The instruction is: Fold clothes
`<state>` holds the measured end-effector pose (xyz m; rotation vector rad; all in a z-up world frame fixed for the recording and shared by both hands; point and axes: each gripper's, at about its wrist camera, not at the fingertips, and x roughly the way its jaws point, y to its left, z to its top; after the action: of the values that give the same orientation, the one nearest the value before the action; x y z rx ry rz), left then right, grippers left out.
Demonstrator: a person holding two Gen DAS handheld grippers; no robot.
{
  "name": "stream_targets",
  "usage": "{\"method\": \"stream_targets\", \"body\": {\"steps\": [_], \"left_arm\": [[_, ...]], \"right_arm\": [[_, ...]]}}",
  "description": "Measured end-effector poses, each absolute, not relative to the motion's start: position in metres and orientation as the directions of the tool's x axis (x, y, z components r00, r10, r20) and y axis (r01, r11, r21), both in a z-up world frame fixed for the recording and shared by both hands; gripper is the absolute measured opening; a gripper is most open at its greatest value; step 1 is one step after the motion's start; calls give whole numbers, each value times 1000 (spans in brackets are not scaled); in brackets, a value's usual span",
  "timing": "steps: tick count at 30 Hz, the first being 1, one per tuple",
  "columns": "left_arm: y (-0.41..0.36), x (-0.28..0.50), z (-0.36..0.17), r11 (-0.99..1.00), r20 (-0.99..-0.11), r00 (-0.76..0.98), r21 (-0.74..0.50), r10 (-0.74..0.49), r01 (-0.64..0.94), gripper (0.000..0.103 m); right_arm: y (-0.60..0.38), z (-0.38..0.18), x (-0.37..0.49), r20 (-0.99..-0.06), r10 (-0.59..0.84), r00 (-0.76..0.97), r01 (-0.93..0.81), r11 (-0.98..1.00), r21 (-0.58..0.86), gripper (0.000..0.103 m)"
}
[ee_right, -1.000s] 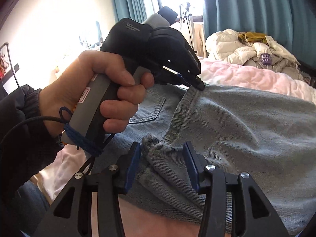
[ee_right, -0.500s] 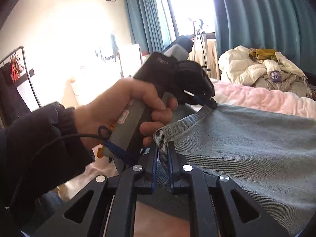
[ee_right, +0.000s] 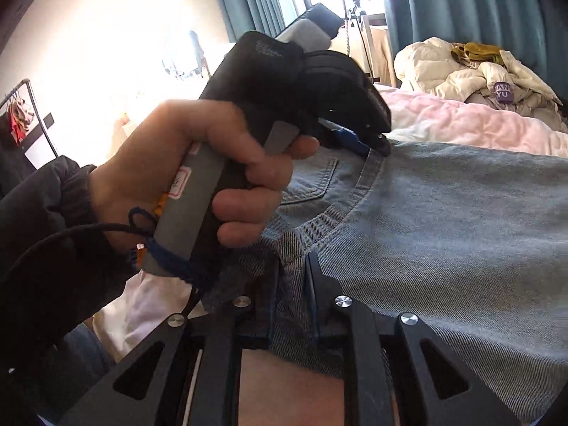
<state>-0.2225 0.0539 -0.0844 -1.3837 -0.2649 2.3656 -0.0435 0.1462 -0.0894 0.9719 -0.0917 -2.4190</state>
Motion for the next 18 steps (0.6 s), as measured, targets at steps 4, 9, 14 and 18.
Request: {"method": "stream_targets", "body": {"steps": [4,9,14,18], "left_arm": [[21,-185,-59,-903,-744,-513,-375,428,-209,45],[-29,-139,-46,-908,-738,-545,-401,397,-118,46],[-73,-116,-46,-912,-768,-526,-410,365,-33,46],[-113,-97,-44,-879,-729,-576,-475,369,38,47]], "right_arm": [[156,-75,-24,-596,-489,-637,439,-866,241,23],[165,-55,-7,-567,-458,-685,413,-885,215,24],[175,-46,16,-569,-391,-723,370,-915,159,24],[177,-37,34,-595,-313,-741,328,-941,86,24]]}}
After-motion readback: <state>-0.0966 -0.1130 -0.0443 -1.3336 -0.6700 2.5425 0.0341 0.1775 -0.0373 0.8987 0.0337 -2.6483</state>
